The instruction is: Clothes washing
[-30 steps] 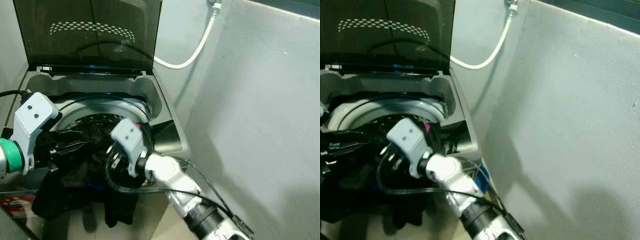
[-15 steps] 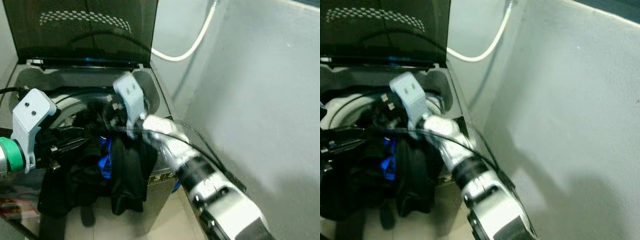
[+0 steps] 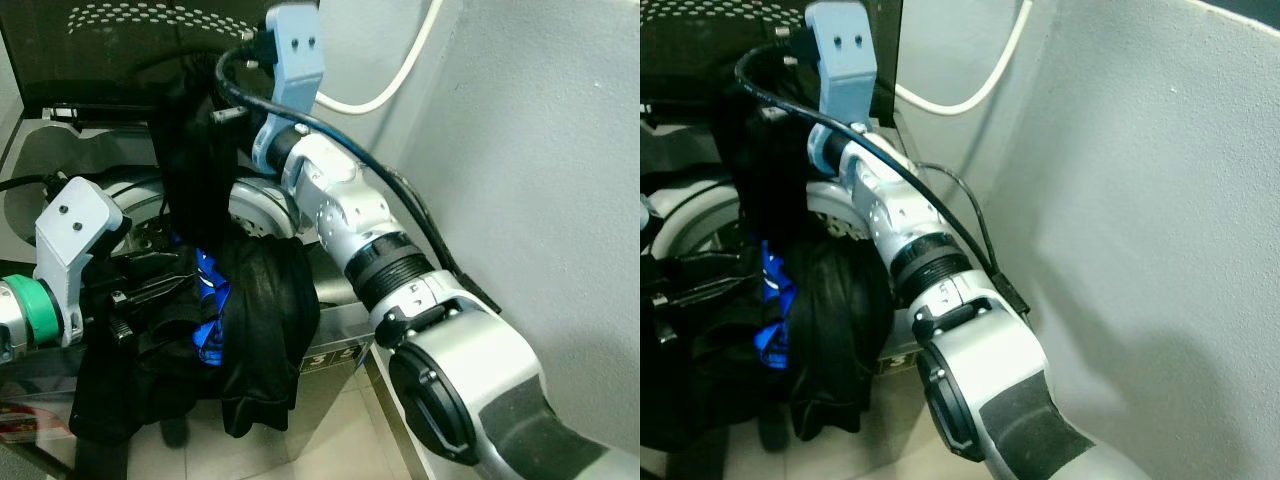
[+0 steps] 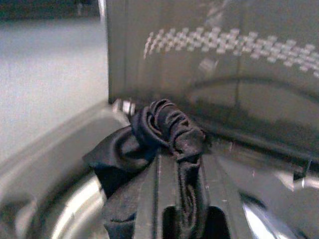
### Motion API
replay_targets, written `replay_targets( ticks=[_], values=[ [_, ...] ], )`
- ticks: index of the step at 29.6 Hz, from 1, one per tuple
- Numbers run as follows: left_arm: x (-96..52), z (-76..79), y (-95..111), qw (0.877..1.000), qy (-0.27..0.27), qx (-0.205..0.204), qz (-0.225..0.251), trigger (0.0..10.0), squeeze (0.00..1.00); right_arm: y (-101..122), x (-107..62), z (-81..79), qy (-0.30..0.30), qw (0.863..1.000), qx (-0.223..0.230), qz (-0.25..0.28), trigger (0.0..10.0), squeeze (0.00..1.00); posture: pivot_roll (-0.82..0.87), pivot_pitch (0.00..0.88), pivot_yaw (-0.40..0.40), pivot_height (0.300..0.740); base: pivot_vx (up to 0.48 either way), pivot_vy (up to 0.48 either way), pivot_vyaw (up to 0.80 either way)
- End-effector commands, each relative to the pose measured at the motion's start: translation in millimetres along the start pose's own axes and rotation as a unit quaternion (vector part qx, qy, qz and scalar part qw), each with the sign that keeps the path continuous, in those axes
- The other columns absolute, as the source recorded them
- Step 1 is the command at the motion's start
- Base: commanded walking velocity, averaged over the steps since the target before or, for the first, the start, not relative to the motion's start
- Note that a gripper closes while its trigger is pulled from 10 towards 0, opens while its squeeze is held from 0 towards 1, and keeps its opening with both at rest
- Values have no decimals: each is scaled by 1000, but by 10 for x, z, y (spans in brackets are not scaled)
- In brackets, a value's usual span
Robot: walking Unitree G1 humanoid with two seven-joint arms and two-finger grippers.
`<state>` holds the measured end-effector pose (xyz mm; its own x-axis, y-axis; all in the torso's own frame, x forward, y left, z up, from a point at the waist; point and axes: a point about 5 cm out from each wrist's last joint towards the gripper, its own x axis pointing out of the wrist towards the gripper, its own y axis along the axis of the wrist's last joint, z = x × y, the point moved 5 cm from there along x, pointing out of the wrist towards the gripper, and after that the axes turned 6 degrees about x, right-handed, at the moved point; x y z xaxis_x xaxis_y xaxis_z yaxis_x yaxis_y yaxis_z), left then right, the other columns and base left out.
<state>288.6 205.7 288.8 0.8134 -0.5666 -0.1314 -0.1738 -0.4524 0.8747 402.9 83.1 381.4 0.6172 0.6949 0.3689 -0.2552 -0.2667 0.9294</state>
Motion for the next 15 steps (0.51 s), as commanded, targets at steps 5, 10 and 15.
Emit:
replay_targets(
  ticks=[5,10,15],
  values=[
    [53,94,50,1000,-25,2,8,10000,0,-378,-92,-33,32,997,-29,-61,10000,1000,50,95,-121,740,0,0,0],
    [53,97,72,1000,-30,4,8,10000,0,-380,-125,151,-12,997,-38,-61,10000,0,57,89,-111,740,0,0,0],
    [41,97,95,999,-35,9,5,10000,0,-442,-214,298,-12,996,-43,-78,10000,0,60,87,-108,740,0,0,0]
  ],
)
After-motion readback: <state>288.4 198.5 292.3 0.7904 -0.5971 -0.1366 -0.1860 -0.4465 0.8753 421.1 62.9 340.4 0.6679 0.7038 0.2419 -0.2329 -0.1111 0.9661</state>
